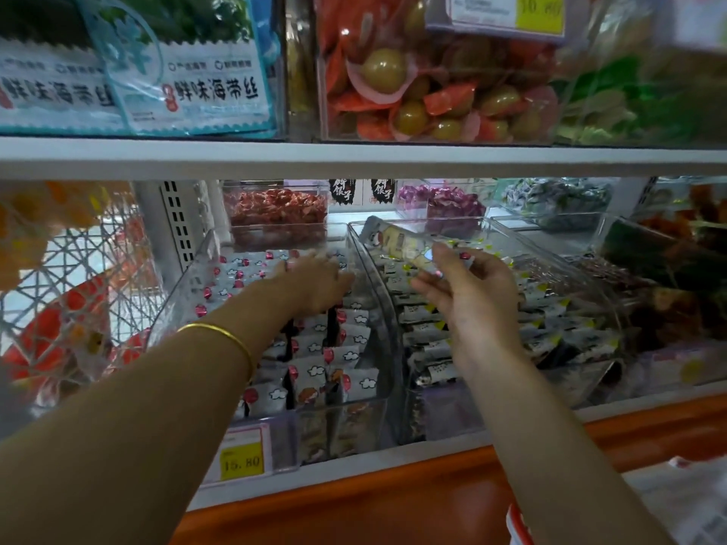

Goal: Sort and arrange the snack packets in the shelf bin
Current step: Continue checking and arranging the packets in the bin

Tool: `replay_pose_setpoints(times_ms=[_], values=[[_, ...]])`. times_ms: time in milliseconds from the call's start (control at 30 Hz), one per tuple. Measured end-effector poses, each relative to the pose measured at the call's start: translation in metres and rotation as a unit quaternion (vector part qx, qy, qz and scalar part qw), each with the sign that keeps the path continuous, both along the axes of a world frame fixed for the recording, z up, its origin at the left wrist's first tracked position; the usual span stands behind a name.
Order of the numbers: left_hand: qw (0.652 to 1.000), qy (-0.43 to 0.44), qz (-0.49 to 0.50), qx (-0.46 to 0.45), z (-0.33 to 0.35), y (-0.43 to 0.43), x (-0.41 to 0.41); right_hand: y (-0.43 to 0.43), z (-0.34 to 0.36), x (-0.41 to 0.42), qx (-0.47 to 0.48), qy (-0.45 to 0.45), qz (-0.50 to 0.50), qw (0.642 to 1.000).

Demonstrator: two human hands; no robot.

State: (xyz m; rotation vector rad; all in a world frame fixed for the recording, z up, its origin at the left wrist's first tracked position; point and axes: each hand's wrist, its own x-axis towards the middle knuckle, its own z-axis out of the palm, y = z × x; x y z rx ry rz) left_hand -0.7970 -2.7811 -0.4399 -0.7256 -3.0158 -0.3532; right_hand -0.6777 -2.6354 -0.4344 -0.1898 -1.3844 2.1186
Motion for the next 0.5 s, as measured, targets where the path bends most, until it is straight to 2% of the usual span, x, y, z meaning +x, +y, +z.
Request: replay_pose_setpoints(times_ms=[67, 167, 333, 500], values=[[0.999, -0.033, 0.031, 0.020, -0.002, 0.005, -0.008, 0.000, -0.001, -0.002, 0.005, 0.001, -0.001, 1.000], [0.998, -0.052, 0.027, 0.018, -0.007, 0.008, -0.012, 0.000, -0.002, -0.005, 0.005, 0.011, -0.002, 1.000], [0.999, 0.026, 0.008, -0.024, -0.007, -0.001, -0.007, 0.000, -0.002, -0.004, 0.009, 0.010, -0.005, 1.000], [0.999, 0.012, 0.001, -0.053, -0.003, -0.007, 0.005, -0.002, -0.001, -0.006, 0.104, 0.000, -0.025, 0.994]])
